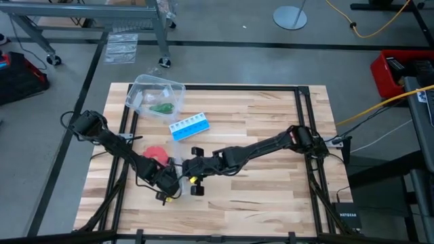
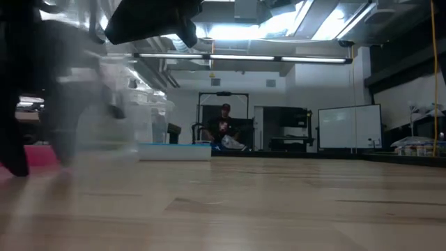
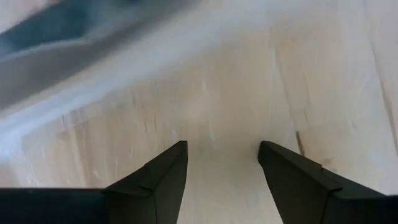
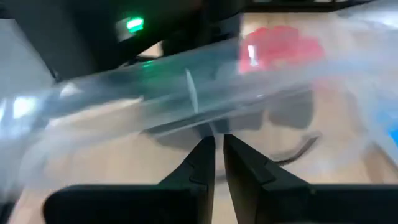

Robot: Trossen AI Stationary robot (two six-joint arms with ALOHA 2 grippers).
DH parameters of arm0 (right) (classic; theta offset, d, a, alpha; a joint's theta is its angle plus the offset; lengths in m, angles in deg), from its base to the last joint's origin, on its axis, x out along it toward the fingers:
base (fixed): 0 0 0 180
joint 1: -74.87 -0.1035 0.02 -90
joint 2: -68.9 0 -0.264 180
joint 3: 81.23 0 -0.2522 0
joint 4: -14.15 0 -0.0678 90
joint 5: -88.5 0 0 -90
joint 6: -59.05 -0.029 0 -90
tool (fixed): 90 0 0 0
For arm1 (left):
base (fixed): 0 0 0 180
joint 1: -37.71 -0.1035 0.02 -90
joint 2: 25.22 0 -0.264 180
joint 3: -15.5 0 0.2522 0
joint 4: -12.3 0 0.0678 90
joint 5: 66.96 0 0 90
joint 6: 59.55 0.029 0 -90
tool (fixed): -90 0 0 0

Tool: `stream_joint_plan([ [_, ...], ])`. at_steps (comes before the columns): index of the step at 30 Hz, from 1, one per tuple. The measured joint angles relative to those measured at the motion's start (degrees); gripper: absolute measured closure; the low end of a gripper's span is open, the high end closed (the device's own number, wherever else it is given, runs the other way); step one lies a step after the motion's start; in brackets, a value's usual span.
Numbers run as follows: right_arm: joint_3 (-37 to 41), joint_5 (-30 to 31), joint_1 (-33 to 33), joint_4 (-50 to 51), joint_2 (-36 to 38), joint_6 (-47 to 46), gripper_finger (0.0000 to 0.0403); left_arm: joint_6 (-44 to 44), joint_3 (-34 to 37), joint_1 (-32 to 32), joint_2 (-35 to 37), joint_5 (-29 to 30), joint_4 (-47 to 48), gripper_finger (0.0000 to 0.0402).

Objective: Roll bandage
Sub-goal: Close the transparent container

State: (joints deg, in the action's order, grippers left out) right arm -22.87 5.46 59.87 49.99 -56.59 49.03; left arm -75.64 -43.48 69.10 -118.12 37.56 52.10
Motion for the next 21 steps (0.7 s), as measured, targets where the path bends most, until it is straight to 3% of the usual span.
stream_joint_plan([
  [14,0.0,-1.2,0.6,2.2,0.1,-0.5,0.0363,-2.5,-0.4,-0.1,0.1,0.2,1.4,0.0204],
  [21,-0.1,-5.3,1.4,8.5,0.1,-3.8,0.0363,-5.8,-0.2,-0.2,1.8,-1.8,3.8,0.0204],
])
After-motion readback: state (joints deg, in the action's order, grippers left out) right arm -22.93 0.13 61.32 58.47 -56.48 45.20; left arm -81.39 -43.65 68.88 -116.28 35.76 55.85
